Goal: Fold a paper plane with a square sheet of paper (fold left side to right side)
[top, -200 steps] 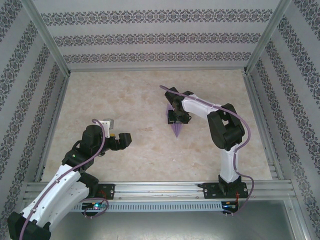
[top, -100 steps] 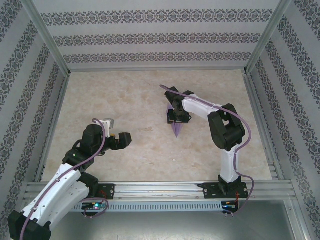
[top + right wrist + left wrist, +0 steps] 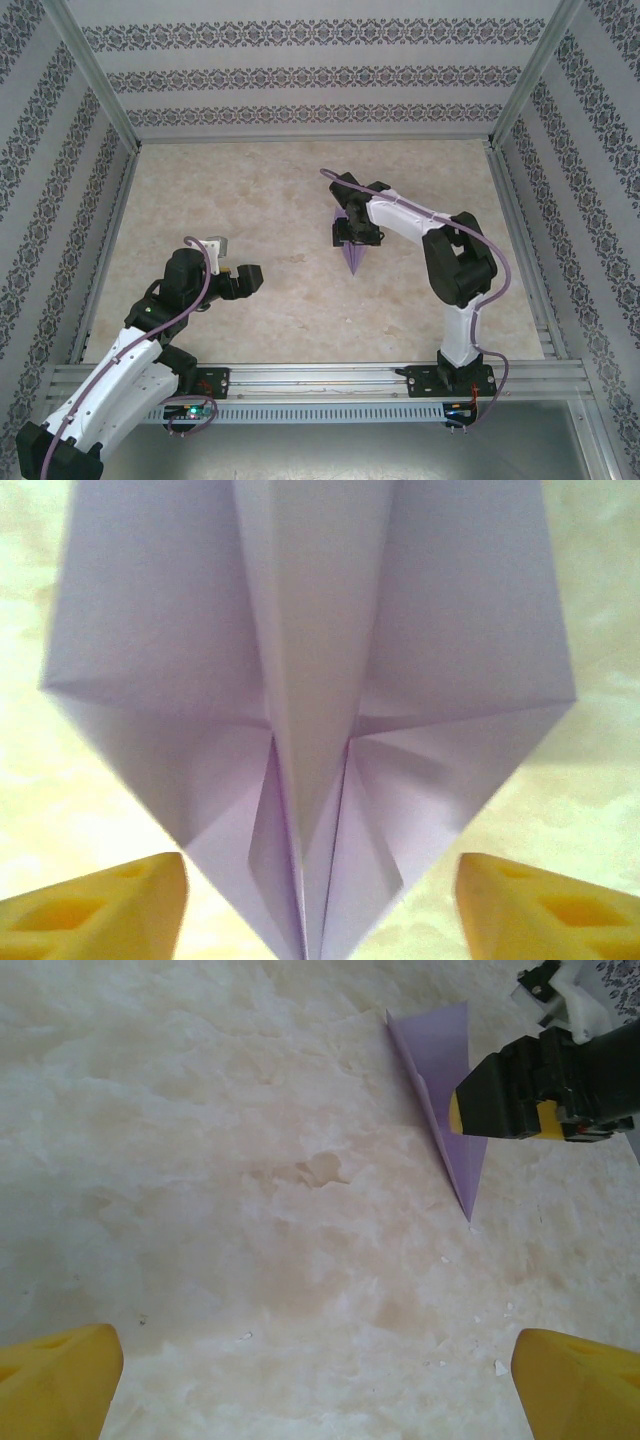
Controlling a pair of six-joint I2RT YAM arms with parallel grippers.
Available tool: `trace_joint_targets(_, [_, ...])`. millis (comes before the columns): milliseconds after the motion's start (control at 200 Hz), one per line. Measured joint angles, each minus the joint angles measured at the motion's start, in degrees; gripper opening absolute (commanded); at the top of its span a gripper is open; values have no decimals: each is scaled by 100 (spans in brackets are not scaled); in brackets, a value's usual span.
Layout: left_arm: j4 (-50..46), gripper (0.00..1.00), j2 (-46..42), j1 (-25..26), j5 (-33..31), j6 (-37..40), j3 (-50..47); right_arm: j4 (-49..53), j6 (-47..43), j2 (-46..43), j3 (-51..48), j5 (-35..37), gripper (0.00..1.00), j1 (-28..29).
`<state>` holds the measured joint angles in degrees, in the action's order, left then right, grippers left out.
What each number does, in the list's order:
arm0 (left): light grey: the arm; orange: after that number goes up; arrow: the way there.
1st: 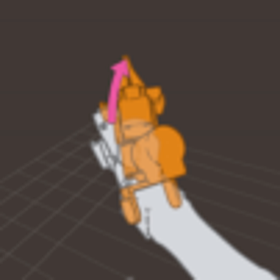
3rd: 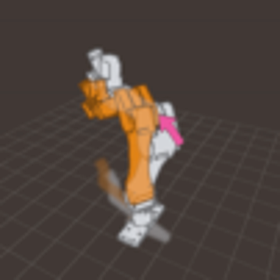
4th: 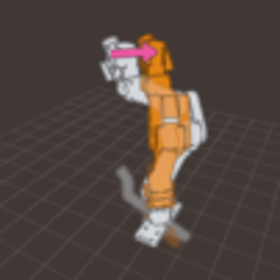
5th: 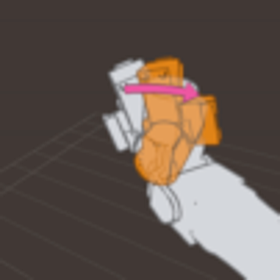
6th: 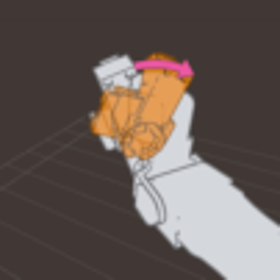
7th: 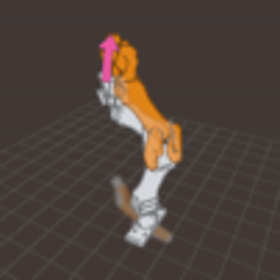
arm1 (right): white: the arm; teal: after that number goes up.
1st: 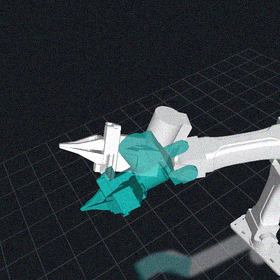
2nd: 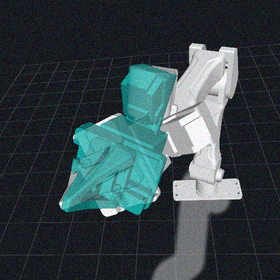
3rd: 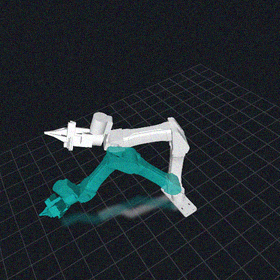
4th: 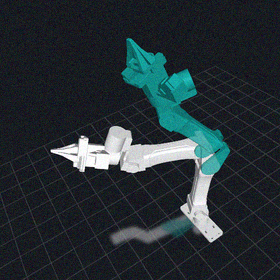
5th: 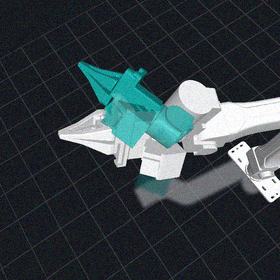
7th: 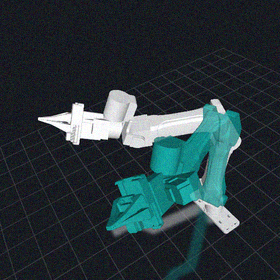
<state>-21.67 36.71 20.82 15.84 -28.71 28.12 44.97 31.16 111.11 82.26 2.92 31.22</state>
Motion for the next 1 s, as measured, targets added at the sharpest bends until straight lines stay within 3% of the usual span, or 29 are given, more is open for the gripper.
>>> trace_joint_targets(230, [2, 100, 0, -153, -105, 2, 55, -13, -146, -1392, -682, 380, 97, 94])
trace_joint_targets(525, [-2, 99, 0, -693, -466, 205, 304, -142, -448, -3654, -1915, 892, 98, -92])
trace_joint_targets(769, [129, 99, 317, -1335, -647, 442, 330, -603, -870, -5663, -3296, 1143, 98, -953])
trace_joint_targets(999, [461, 100, 743, -1545, -734, 476, 330, -1381, -1388, -7095, -4651, 1093, 98, -2055])
